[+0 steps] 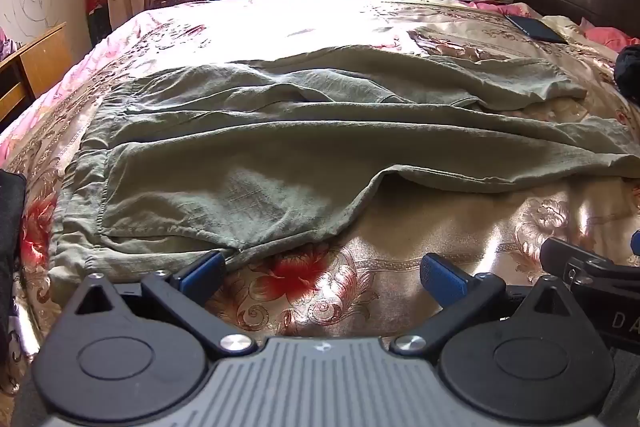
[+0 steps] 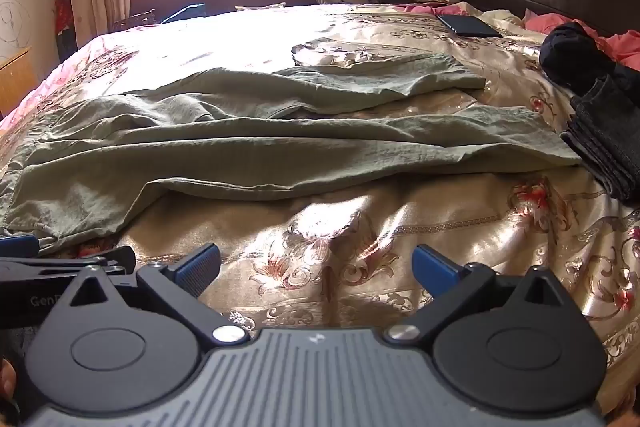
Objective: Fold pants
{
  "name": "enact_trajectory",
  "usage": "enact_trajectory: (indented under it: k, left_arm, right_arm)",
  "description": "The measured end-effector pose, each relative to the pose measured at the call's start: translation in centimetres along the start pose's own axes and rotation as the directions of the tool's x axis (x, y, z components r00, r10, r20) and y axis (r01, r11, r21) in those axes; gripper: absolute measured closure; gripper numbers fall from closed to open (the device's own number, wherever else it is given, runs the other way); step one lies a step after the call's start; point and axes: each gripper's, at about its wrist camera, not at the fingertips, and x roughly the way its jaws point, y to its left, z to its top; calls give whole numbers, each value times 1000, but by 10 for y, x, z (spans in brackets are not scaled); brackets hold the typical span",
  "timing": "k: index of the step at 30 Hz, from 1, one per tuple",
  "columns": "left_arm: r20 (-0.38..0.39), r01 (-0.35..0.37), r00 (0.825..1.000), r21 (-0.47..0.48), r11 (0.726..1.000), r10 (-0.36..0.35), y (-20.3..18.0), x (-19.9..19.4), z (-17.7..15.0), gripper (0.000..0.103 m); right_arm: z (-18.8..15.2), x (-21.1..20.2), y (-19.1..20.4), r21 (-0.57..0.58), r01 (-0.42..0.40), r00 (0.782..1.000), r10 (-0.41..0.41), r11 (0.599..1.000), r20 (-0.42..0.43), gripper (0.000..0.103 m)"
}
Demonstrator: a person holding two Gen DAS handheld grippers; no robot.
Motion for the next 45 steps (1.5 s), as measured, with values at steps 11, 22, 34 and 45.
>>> enact_trajectory:
  k: [11, 22, 34, 45]
  left_arm:
    - [-3, -1, 1000, -2, 1000, 1, 4, 4, -1, 0]
    - [-7, 0, 1000, -1, 1000, 0, 4, 2, -3, 0]
    - [-10, -4, 1000, -2, 1000, 4, 3, 5, -2, 0]
    - [-12, -3, 1000, -37, 999, 3, 8, 7, -3, 0]
  right_arm:
    - [0, 2, 0, 2, -2, 1000, 2, 1000, 2, 2]
    - [2, 0, -2, 4, -4, 1000, 4, 1000, -4, 2]
    - [-1, 3, 0, 1, -4, 1000, 4, 1000, -3, 2]
    - [-2, 4, 4, -18, -7, 1000, 7, 1000, -2, 2]
